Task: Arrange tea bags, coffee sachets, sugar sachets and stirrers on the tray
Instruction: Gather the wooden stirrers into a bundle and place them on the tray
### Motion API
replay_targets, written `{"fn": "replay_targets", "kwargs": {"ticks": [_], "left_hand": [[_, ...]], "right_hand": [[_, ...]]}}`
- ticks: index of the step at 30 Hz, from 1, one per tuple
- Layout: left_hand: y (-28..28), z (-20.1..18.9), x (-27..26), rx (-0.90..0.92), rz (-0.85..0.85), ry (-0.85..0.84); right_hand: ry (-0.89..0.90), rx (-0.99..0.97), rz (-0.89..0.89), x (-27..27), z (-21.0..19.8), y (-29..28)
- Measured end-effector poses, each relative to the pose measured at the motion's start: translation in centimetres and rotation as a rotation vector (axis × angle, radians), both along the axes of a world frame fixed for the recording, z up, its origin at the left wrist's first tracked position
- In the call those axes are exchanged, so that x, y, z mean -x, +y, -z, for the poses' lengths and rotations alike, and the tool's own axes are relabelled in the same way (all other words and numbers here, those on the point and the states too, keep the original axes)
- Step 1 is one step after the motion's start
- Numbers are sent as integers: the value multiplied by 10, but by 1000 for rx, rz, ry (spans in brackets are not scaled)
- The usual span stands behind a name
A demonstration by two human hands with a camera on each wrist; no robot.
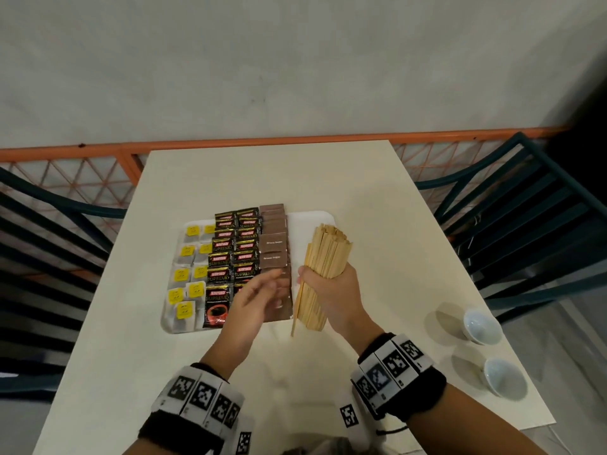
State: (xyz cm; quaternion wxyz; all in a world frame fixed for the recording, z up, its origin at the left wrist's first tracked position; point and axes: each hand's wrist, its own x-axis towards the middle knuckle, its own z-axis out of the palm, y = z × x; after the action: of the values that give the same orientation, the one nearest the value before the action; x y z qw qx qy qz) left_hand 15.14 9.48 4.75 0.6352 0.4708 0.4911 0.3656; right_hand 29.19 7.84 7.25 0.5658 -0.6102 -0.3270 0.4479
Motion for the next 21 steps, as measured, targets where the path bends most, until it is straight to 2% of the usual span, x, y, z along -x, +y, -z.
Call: {"fn": "replay_targets", "kwargs": {"ticks": [3, 6, 10, 14, 18, 21], "left_hand": [[10, -2, 10, 457, -40, -205], [13, -10, 18, 654, -39, -307], [14, -25, 18, 652, -32, -435], [15, -25, 19, 624, -39, -437], [12, -22, 20, 536, 9, -348], [15, -24, 24, 329, 6, -246]], "right_hand": [[-52, -123, 2, 13, -18, 4], [-116, -255, -8, 32, -32, 5], [-106, -291, -51, 61, -26, 2], [-116, -283, -101, 69, -14, 1], [-111, -285, -159, 64, -12, 1], [-124, -261, -219, 58, -2, -6]]}}
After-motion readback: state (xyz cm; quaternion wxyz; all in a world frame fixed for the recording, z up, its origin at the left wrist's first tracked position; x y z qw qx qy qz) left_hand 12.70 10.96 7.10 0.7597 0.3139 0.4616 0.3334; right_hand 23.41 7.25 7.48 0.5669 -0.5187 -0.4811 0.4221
